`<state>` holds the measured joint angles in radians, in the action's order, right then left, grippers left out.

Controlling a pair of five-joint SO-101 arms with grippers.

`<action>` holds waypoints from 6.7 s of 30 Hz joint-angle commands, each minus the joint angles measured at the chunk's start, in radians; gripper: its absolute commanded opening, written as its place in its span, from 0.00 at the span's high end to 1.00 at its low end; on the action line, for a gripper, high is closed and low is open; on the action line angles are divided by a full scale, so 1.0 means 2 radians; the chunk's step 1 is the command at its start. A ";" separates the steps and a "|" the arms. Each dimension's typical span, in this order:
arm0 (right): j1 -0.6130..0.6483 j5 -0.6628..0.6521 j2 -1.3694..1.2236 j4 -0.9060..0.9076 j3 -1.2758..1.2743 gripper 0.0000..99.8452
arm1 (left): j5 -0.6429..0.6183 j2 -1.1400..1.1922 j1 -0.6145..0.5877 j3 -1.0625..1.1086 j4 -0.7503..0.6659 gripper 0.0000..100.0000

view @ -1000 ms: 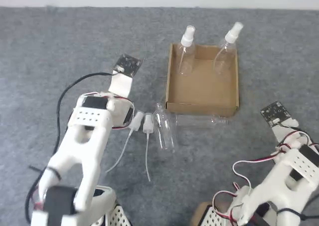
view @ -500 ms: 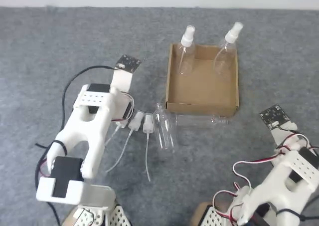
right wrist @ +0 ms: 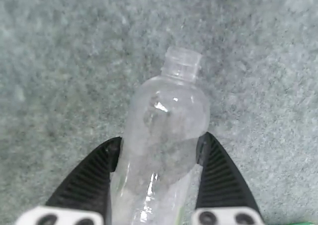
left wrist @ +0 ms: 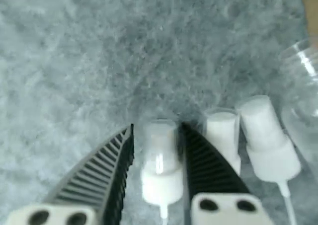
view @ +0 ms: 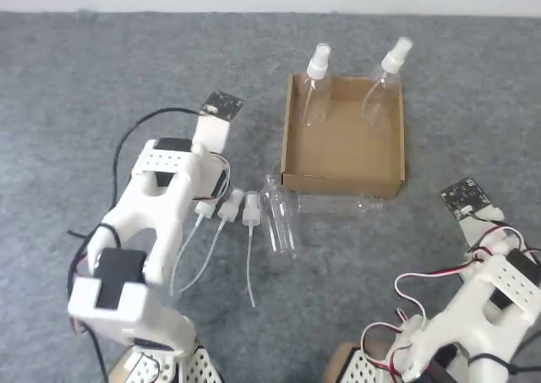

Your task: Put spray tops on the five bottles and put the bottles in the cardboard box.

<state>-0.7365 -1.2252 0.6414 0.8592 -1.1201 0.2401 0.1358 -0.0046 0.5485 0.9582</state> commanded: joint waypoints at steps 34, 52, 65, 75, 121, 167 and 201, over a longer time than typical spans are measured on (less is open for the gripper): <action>0.034 0.180 -0.002 0.136 0.174 0.71 | -0.038 -0.493 0.018 0.257 0.038 0.99; 0.032 0.180 -0.210 0.174 0.255 0.71 | -0.037 -0.493 0.018 0.259 0.038 0.99; 0.016 0.173 -0.271 0.138 0.258 0.76 | -0.037 -0.492 0.018 0.259 0.038 0.99; 0.016 0.173 -0.257 0.140 0.258 0.95 | -0.037 -0.493 0.018 0.259 0.038 0.99; 0.820 0.528 0.061 -0.075 0.154 0.99 | -0.183 -0.663 -0.019 -0.137 0.091 0.99; 0.802 0.570 0.212 -0.195 -0.007 0.99 | -0.232 -0.655 0.101 0.069 0.023 0.99; 0.742 0.630 0.209 -0.364 -0.081 0.99 | -0.197 -0.664 0.095 0.044 -0.026 0.86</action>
<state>0.7595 0.0222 1.0280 0.1580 -1.2889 -0.1634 -1.2497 0.1933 0.7557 0.8784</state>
